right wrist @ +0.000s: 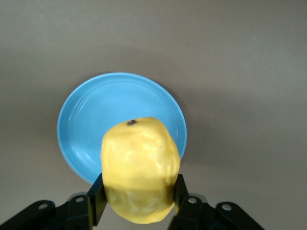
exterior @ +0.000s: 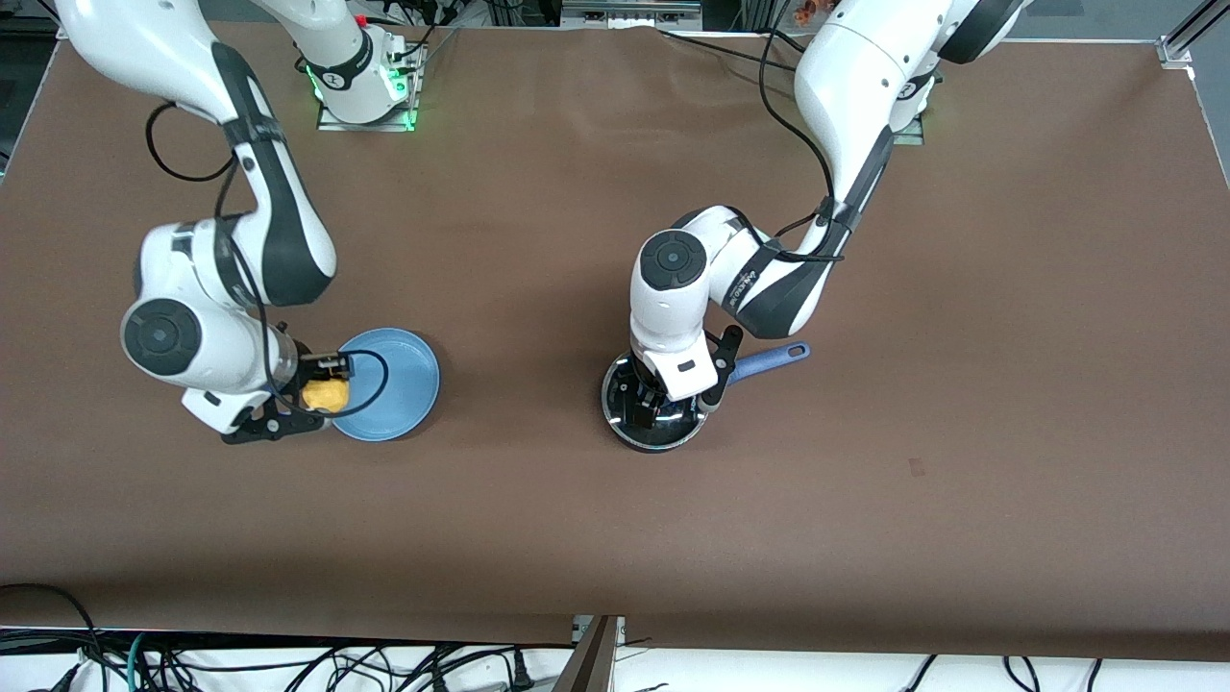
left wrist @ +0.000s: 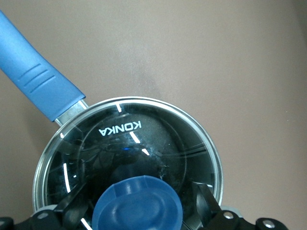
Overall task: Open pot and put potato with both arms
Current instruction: 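Lift the yellow potato off the plate with the right gripper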
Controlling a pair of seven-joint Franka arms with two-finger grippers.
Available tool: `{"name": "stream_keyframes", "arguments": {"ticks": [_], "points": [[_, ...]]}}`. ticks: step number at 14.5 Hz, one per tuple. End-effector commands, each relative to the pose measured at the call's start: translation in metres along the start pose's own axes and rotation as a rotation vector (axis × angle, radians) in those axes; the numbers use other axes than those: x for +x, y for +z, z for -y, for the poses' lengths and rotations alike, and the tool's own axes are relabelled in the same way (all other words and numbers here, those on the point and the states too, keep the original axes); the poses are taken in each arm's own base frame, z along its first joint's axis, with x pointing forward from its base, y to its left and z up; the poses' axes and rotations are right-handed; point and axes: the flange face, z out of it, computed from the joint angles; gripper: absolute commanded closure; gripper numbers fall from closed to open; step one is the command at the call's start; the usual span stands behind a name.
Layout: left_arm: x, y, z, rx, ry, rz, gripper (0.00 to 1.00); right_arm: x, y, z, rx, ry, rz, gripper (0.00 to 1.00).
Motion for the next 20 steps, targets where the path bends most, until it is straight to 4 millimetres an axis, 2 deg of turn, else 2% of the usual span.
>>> {"name": "stream_keyframes", "arguments": {"ticks": [1, 3, 4, 5, 7, 11, 17, 20], "points": [[-0.004, -0.001, 0.000, -0.006, -0.002, -0.026, 0.02, -0.029, -0.051, 0.000, 0.005, 0.002, 0.033, 0.42], [-0.003, -0.004, -0.001, -0.009, 0.005, -0.027, 0.12, -0.041, -0.089, -0.005, -0.003, 0.006, 0.065, 0.42], [-0.001, -0.005, -0.002, -0.012, 0.003, -0.026, 0.23, -0.044, -0.105, -0.006, -0.005, 0.010, 0.076, 0.42], [0.000, -0.008, -0.004, -0.014, -0.003, -0.021, 0.27, -0.045, -0.115, -0.005, -0.008, 0.010, 0.079, 0.42], [0.002, -0.008, -0.004, -0.016, -0.001, -0.026, 0.44, -0.045, -0.117, 0.001, -0.008, 0.000, 0.080, 0.42], [0.005, -0.011, -0.006, -0.020, -0.004, -0.026, 0.55, -0.045, -0.117, 0.003, 0.006, 0.009, 0.079, 0.42], [0.015, -0.012, -0.003, 0.038, 0.005, -0.049, 0.61, -0.045, -0.117, 0.012, 0.006, -0.004, 0.078, 0.42], [0.021, -0.026, -0.004, 0.062, 0.034, -0.050, 0.61, -0.045, -0.117, 0.012, 0.006, -0.004, 0.078, 0.42]]}}
